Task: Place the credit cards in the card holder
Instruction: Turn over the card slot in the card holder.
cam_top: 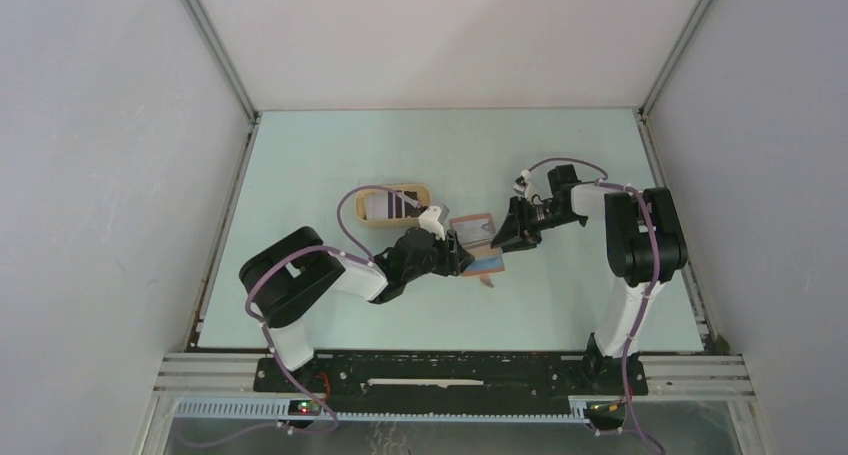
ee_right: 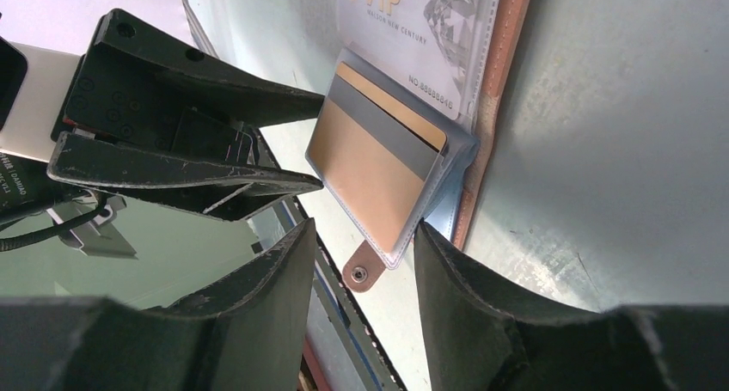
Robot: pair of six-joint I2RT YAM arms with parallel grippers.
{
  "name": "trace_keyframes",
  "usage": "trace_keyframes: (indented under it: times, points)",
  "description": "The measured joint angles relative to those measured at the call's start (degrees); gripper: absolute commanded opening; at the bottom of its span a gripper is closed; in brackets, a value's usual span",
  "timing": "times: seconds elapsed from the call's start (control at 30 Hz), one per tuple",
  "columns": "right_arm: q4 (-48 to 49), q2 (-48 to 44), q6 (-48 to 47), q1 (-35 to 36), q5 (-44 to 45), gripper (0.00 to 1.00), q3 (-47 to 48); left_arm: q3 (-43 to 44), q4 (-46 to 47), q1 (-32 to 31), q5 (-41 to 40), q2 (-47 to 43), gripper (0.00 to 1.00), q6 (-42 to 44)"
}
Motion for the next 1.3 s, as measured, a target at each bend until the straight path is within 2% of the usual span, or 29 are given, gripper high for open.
trace_keyframes:
  times: [0.4,0.83,1.07,1.17,1.3]
  points:
    - [0.24,0.52,1.40,-1.31,-1.33,0.48,0.20,0.00,1.57,0.11,2.69,1.03,0.51,0.04]
    - [2.49,4.74,5.40,-2.80,-4.31,0.36,0.66,0.20,2.69,0.09,5.31,1.73,0.53,0.26]
    - [3.30,6.23,7.41,-3.37,-4.98,0.19,0.68,1.84,0.31,-0.55,5.03,1.51,0.55,1.90]
    - [3.23,6.84,7.78,-3.85,-5.62,0.16,0.81,1.84,-1.86,-1.33,4.11,0.09,0.56,3.41]
    - [3.21,7.02,8.13,-4.28,-6.03,0.14,0.85,1.84,-6.25,-2.47,1.44,-4.57,0.63,6.56]
